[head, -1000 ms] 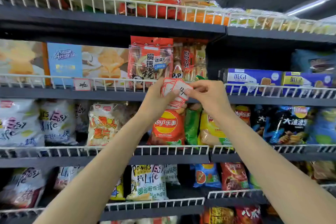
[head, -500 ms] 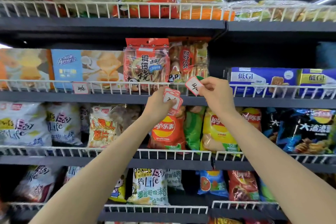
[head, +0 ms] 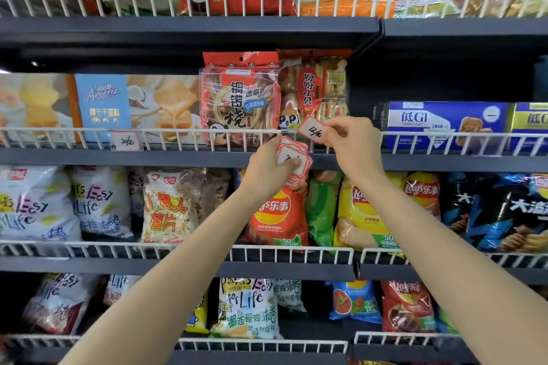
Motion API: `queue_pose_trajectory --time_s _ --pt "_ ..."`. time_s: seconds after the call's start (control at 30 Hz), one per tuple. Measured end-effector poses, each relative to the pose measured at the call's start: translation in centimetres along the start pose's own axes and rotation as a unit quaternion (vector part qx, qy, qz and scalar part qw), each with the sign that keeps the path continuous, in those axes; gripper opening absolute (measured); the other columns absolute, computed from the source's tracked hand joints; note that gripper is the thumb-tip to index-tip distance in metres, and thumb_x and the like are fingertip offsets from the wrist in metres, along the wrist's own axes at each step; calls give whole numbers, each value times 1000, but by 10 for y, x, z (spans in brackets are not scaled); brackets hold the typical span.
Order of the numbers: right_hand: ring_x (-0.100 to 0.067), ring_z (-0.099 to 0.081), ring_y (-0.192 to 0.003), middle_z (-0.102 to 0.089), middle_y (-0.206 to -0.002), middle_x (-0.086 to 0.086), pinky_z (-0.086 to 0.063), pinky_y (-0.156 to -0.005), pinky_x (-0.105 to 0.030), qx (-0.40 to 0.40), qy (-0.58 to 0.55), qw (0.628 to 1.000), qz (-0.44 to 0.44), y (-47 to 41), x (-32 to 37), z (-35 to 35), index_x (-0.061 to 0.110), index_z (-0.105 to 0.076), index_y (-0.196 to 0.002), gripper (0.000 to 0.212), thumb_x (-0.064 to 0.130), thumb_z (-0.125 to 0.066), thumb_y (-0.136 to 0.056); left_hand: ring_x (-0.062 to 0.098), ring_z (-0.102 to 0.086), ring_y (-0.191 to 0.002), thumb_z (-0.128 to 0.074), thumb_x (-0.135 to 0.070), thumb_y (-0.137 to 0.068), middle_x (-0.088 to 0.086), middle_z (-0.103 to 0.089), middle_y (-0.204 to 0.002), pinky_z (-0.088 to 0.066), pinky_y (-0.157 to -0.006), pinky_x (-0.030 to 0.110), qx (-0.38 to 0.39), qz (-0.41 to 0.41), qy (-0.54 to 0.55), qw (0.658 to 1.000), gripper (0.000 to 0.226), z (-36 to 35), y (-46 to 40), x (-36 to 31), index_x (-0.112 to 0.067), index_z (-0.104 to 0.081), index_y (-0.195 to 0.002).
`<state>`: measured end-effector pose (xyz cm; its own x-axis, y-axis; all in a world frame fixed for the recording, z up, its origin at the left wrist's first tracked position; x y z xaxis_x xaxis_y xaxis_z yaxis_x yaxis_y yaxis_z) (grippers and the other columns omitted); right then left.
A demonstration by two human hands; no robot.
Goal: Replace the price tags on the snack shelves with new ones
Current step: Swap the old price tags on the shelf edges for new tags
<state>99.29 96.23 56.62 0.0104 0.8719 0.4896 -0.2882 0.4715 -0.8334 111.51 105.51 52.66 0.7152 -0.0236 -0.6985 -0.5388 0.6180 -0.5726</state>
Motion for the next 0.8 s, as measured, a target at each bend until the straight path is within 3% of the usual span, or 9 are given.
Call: queue_pose_trajectory --time_s 0.07,0.17,0.4,0.57,0.7,0.8 --pt "-10 -63 -77 -72 -91 -7 -56 -73 -29 -6 10 1000 9 -2 2 0 7 -73 -98 18 7 -58 -87 27 -60 -108 -63 -23 -86 10 -64 -117 -48 -95 46 -8 -1 7 1000 45 1 1 -2 -7 -51 -127" --pt "-11 -60 -79 -72 -94 -8 -52 -75 -26 -10 36 999 28 -3 7 0 6 -72 -100 19 8 -58 -89 25 -63 -99 -61 -19 -88 8 -67 -107 -50 -91 45 -13 -4 17 1000 31 2 2 -4 -8 -57 -117" --pt "-15 -64 -87 -71 -95 -7 -51 -83 -29 -2 45 998 40 -5 10 -3 7 -72 -102 19 10 -57 -90 29 -67 -93 -63 -24 -86 7 -68 -108 -53 -87 50 4 32 113 993 34 7 3 9 -15 -54 -118" --pt "-14 -64 -88 -72 -97 -6 -52 -83 -30 -3 51 997 54 -5 14 -5 9 -71 -104 19 11 -57 -91 32 -68 -91 -62 -13 -88 12 -67 -109 -54 -85 51 35 64 190 979 25 10 2 17 -24 -50 -108" --pt "-18 -66 -90 -72 -97 -9 -45 -84 -19 21 74 994 81 -7 23 -8 5 -71 -104 20 8 -56 -92 22 -67 -84 -61 -7 -88 10 -63 -110 -56 -76 39 87 24 123 988 29 18 -2 15 -30 -48 -101" --pt "-21 -64 -92 -71 -100 -12 -41 -80 -17 65 117 985 107 -9 26 -14 2 -71 -102 19 8 -56 -92 26 -66 -82 -60 -11 -89 5 -61 -108 -55 -78 44 109 -16 25 994 33 24 -3 12 -34 -44 -107"
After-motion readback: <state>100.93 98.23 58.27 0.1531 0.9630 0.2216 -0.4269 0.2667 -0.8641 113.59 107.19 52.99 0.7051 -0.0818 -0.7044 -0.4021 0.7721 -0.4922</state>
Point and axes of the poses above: each hand's wrist, its own y-axis away from the middle knuckle, its own z-axis out of the back of the hand, x = y × z, the point moved 5 cm from there along -y, towards the middle knuckle
